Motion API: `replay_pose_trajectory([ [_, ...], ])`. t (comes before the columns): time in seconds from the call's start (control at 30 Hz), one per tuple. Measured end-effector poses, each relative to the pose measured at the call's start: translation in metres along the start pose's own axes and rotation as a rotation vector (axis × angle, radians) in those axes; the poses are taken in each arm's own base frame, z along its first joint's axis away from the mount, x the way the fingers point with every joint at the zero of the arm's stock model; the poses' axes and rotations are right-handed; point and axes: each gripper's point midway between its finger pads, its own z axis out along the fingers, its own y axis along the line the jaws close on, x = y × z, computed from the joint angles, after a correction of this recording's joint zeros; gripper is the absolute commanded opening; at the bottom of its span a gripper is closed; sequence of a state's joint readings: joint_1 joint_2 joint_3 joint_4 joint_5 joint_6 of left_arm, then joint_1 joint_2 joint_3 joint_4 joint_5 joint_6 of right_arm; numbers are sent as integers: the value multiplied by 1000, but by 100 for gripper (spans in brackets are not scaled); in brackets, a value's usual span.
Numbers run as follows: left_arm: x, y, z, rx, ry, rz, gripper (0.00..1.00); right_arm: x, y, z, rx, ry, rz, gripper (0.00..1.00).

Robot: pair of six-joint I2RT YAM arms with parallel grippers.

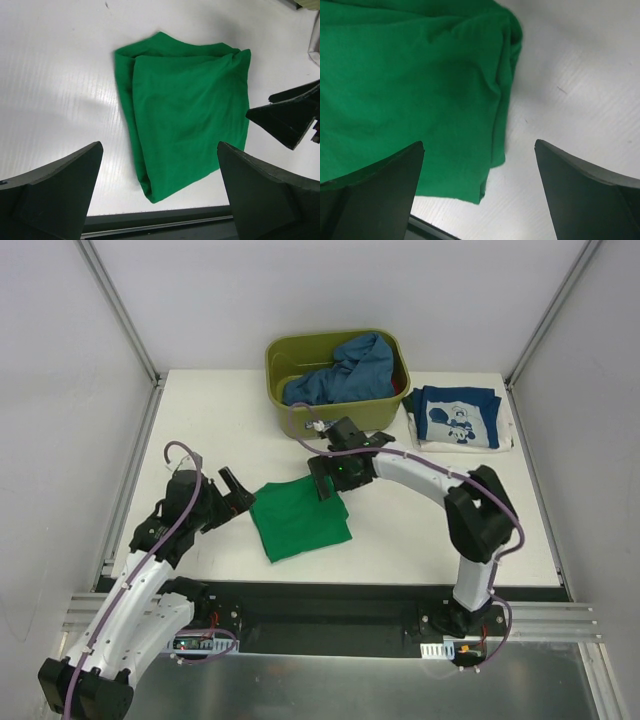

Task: Fold and stack the t-shirts
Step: Smooth out wrinkles on the folded tshirt, then put the neatly folded tshirt into the corner of the board with the right arm

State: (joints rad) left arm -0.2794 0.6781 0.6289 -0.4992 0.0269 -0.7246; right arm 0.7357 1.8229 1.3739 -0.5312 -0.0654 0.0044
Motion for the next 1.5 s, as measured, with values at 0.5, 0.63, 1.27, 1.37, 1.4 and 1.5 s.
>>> replay_pose_trajectory([
  [0.5,-5,13,-1,-45,-57,-1,99,25,1,51,79,186,-50,83],
  [0.63,-6,14,-1,-54,-66,-1,99,27,4,53,79,190,-48,60],
  [1.27,-13,15,-6,-53,-111,-3,99,21,0,33,306,26,-144,1],
  [1.37,-14,15,-7,-52,-115,-5,99,7,-24,12,434,-29,-180,1],
  [1.4,-14,15,-7,-52,-116,-5,99,2,-32,4,481,-47,-194,1],
  [1.5,-14,15,-7,-55,-116,-10,99,-8,-58,-21,629,-80,-231,1],
])
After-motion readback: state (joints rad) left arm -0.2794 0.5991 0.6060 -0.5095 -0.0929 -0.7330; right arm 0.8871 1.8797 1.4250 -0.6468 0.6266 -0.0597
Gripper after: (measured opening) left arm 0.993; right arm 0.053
